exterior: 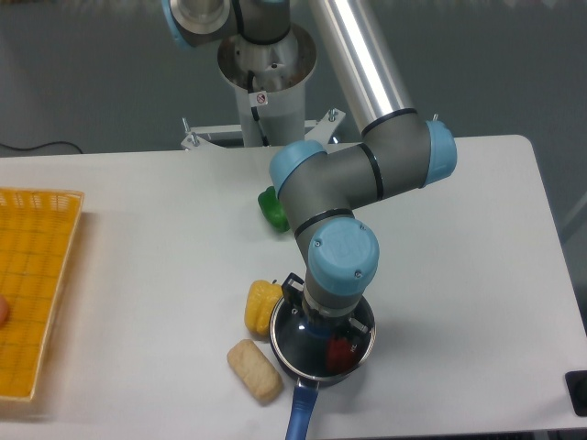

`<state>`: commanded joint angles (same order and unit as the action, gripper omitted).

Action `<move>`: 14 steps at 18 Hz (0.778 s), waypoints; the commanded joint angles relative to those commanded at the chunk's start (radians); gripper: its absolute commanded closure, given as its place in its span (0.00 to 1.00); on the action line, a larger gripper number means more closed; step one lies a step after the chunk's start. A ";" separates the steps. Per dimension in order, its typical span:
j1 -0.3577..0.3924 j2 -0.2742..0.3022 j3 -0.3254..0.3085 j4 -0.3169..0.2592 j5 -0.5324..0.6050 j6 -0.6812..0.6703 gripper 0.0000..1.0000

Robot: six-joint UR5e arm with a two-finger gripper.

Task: Close the pot lid
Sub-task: 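Hold the lid seated on the saucepan rim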

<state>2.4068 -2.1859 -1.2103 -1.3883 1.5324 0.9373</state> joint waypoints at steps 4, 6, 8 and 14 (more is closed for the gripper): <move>0.000 0.002 -0.008 0.000 0.002 0.000 0.62; 0.000 0.002 -0.009 0.000 0.002 0.000 0.62; 0.000 0.002 -0.012 0.002 0.002 0.000 0.62; -0.002 -0.003 -0.015 0.015 0.003 -0.002 0.62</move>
<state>2.4053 -2.1890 -1.2257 -1.3729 1.5355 0.9357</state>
